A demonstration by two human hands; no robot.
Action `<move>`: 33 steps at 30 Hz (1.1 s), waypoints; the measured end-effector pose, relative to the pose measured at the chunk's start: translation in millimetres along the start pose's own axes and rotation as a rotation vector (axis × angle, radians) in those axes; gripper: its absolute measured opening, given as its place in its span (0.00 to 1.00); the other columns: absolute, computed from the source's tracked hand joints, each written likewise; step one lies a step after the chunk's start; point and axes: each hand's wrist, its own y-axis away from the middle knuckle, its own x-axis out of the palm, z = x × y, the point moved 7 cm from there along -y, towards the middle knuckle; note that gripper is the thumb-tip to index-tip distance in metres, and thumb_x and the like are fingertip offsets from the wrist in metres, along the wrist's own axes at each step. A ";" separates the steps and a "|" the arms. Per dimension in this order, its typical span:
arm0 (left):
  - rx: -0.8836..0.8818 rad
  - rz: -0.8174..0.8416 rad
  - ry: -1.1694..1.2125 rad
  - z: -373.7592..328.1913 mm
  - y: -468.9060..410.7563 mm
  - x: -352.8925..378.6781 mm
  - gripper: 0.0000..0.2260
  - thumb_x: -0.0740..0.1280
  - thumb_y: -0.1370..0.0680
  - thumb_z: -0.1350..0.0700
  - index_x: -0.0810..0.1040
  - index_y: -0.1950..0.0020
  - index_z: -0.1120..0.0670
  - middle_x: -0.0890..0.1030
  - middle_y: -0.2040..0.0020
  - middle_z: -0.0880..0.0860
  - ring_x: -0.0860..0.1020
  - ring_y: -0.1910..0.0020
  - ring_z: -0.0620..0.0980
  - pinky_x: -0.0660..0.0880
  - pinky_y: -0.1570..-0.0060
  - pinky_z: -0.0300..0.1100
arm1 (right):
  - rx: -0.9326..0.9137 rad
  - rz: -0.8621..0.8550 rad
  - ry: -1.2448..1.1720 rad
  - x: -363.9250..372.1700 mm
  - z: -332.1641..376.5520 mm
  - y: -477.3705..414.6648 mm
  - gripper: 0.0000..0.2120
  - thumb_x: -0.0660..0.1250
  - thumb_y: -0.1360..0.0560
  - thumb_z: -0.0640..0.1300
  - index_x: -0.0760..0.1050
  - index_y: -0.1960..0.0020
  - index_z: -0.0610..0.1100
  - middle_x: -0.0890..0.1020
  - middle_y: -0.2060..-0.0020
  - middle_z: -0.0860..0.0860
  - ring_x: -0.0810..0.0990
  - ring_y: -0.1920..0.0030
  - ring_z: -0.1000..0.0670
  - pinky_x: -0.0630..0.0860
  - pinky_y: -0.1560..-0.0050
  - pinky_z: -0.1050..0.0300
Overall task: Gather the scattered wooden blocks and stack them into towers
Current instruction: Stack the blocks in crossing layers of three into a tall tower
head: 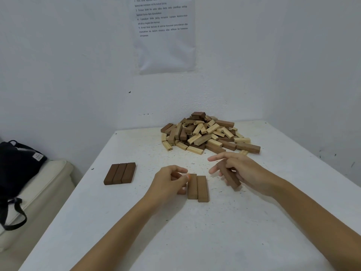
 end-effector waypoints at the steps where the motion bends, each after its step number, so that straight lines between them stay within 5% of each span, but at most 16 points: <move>1: -0.002 0.020 -0.008 0.1 0.4 1.7 0.09 0.68 0.22 0.57 0.78 0.42 0.54 0.79 0.54 0.54 0.81 0.60 0.47 0.75 0.64 0.29 | 0.009 0.008 -0.024 0.3 -1.6 0.2 0.17 0.53 0.19 0.34 0.78 0.41 0.44 0.84 0.52 0.43 0.81 0.52 0.49 0.79 0.49 0.54; 9: -0.015 0.144 0.040 -0.1 4.6 7.6 0.12 0.71 0.25 0.61 0.78 0.42 0.55 0.78 0.58 0.51 0.83 0.60 0.46 0.80 0.47 0.44 | -0.009 -0.033 0.137 8.1 -4.3 0.9 0.07 0.70 0.25 0.39 0.82 0.47 0.43 0.78 0.58 0.46 0.78 0.61 0.58 0.76 0.60 0.70; 13: -0.022 0.168 0.031 0.3 5.5 8.4 0.11 0.70 0.24 0.60 0.78 0.42 0.54 0.79 0.56 0.51 0.84 0.59 0.48 0.79 0.48 0.38 | -0.014 -0.111 0.365 5.8 -4.4 1.1 0.08 0.74 0.28 0.45 0.81 0.48 0.50 0.79 0.56 0.49 0.76 0.65 0.57 0.73 0.62 0.64; 17: -0.036 0.181 0.057 1.7 6.5 8.7 0.10 0.66 0.22 0.63 0.78 0.42 0.55 0.79 0.55 0.52 0.84 0.59 0.50 0.78 0.52 0.32 | 0.045 -0.069 0.235 10.0 -5.9 3.8 0.12 0.72 0.26 0.44 0.76 0.43 0.47 0.79 0.65 0.46 0.78 0.72 0.52 0.78 0.67 0.59; 21: -0.039 0.144 0.097 4.1 5.5 7.8 0.09 0.70 0.25 0.62 0.78 0.46 0.56 0.78 0.53 0.53 0.83 0.61 0.48 0.77 0.56 0.31 | 0.020 -0.015 0.423 16.1 -1.2 7.1 0.25 0.75 0.30 0.53 0.68 0.36 0.57 0.77 0.54 0.50 0.78 0.62 0.56 0.75 0.56 0.62; 25: 0.104 0.023 -0.131 -0.6 4.6 3.5 0.11 0.74 0.27 0.55 0.79 0.47 0.54 0.77 0.52 0.51 0.75 0.60 0.41 0.71 0.63 0.24 | -0.084 0.058 0.642 31.9 0.9 13.5 0.42 0.77 0.35 0.59 0.54 0.30 0.64 0.66 0.48 0.62 0.70 0.49 0.61 0.70 0.49 0.62; 33: 0.181 0.045 -0.149 -8.6 8.9 15.4 0.22 0.76 0.30 0.52 0.76 0.39 0.53 0.78 0.51 0.50 0.74 0.58 0.41 0.70 0.62 0.26 | -0.158 0.052 0.712 37.7 9.2 13.9 0.39 0.71 0.32 0.42 0.55 0.30 0.63 0.63 0.48 0.65 0.66 0.42 0.56 0.74 0.43 0.55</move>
